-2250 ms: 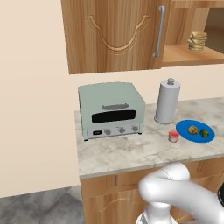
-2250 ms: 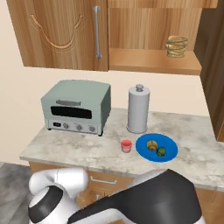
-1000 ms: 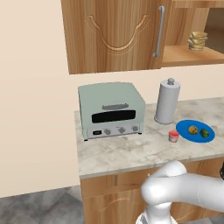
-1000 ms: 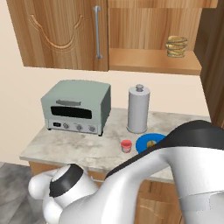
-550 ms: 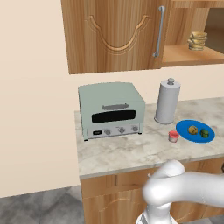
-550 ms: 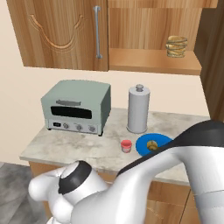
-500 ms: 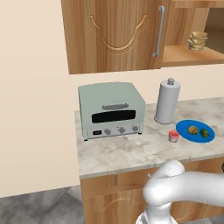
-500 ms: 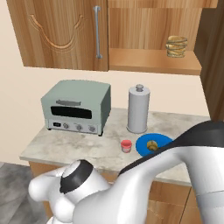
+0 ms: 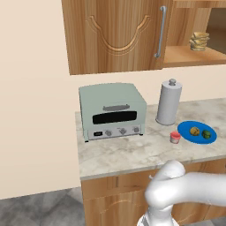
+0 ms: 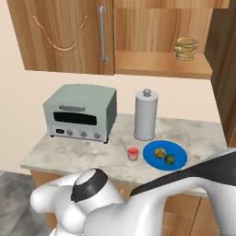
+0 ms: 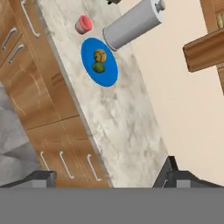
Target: Pick the avocado and bread from the counter and place them on the plate. Then pick the jam from the cabinet and place it next to the plate. Lastly close the cabinet door.
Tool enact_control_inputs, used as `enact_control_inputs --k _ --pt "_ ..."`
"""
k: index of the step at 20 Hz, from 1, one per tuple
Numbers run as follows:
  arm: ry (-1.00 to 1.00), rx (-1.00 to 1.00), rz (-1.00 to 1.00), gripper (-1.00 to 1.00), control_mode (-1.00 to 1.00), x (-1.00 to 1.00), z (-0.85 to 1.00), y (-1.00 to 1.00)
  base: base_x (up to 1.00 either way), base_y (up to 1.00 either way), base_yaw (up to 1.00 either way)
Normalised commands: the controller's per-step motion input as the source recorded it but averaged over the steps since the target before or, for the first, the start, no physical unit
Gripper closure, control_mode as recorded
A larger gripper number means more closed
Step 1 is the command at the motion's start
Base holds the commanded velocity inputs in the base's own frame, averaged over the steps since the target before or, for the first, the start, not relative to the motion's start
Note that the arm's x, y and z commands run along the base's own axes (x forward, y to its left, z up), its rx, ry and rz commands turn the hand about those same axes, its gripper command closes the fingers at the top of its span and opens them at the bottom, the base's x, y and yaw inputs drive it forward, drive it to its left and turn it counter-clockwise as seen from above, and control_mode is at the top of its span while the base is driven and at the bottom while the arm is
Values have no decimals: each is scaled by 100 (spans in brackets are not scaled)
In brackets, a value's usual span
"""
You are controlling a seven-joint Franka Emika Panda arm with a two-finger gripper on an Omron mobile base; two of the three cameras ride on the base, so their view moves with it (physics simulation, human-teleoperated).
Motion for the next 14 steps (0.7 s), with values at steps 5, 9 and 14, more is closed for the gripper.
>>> enact_control_inputs --k 5,9,14 --pt "-16 25 17 -100 -100 -1 37 -27 0 0 0" --pt "-18 19 20 -100 -100 0 31 -27 0 0 0" --pt "-18 14 22 -100 -100 0 27 -29 0 0 0"
